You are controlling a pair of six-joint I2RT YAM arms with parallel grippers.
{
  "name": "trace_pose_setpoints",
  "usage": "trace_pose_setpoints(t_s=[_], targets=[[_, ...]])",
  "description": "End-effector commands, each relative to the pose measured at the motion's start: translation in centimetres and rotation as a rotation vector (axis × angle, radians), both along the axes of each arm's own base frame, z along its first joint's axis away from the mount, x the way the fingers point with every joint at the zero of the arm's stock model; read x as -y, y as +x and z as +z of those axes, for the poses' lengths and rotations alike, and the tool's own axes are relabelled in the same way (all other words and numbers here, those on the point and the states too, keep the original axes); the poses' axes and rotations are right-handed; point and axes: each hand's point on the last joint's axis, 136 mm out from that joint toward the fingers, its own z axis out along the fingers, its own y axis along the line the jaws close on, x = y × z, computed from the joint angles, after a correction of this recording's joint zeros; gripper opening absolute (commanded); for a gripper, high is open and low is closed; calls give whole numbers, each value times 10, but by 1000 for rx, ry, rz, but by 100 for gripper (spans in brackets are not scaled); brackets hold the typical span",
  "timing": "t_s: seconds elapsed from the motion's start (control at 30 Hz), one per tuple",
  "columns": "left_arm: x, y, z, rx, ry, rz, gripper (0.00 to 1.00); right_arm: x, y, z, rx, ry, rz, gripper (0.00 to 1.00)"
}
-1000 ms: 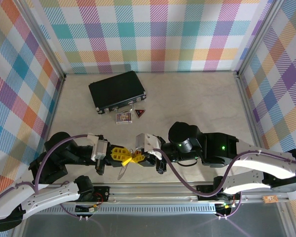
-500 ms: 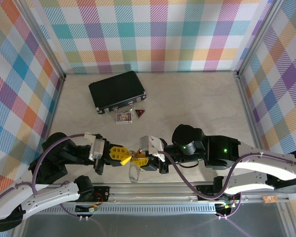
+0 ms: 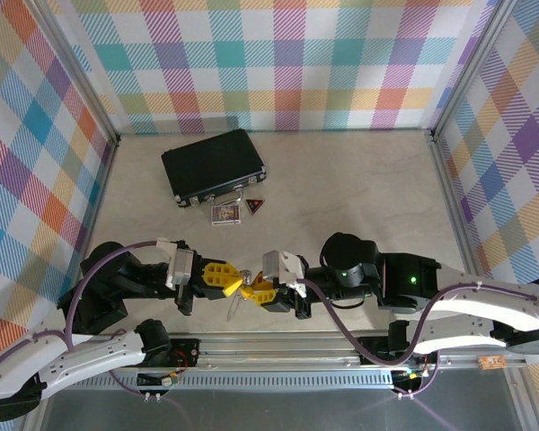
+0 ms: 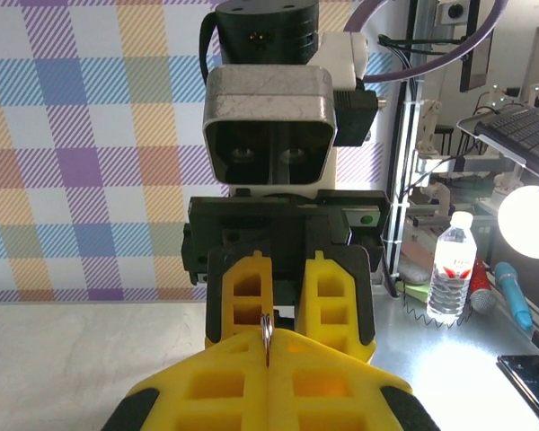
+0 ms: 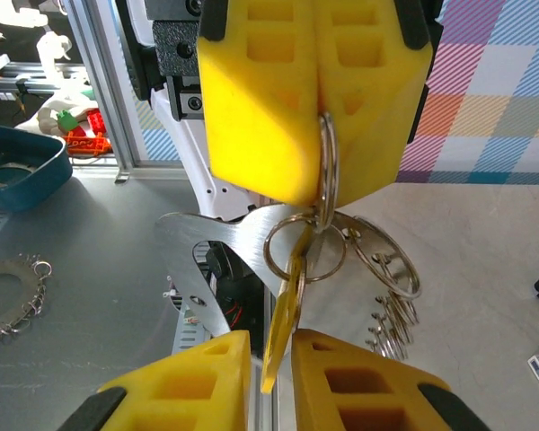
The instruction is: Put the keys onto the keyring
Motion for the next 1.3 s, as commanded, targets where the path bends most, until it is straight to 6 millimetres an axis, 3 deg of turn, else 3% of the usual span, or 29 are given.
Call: trace_pose_setpoints(t_s=[0.0, 0.67, 1.27], targets=[[-5, -2, 17, 25, -64, 3, 0, -2, -2, 12, -11, 58, 1, 19], [-5, -3, 15, 23, -66, -2, 0, -9, 5, 13, -31, 130, -40, 30], [-7, -3, 16, 34, -67, 6, 0, -11, 4, 15, -13, 127, -29, 2]])
